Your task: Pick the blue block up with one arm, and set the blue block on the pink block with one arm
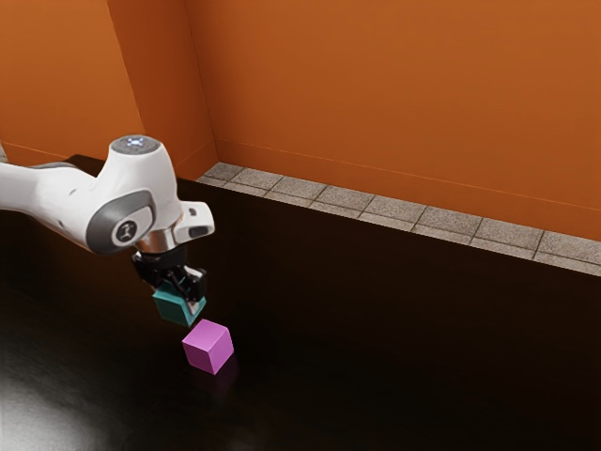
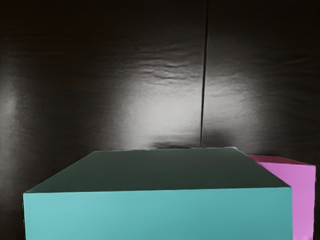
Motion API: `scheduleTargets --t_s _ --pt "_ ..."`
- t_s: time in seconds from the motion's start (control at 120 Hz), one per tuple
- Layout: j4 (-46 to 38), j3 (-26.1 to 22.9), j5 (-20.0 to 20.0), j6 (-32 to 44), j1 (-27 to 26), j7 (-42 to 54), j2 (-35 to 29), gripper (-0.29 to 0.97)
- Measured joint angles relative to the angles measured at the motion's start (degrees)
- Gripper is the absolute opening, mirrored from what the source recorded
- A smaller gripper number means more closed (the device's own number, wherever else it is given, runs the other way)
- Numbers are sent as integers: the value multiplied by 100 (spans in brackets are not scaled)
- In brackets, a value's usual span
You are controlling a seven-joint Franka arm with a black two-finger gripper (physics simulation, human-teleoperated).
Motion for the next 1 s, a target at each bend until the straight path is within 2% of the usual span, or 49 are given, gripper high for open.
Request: scheduleTargets --t_s 0.175,1.0 --pt "-29 -13 0 9 -271 4 -30 39" --pt "-206 -7 -14 259 -478 -5 170 39"
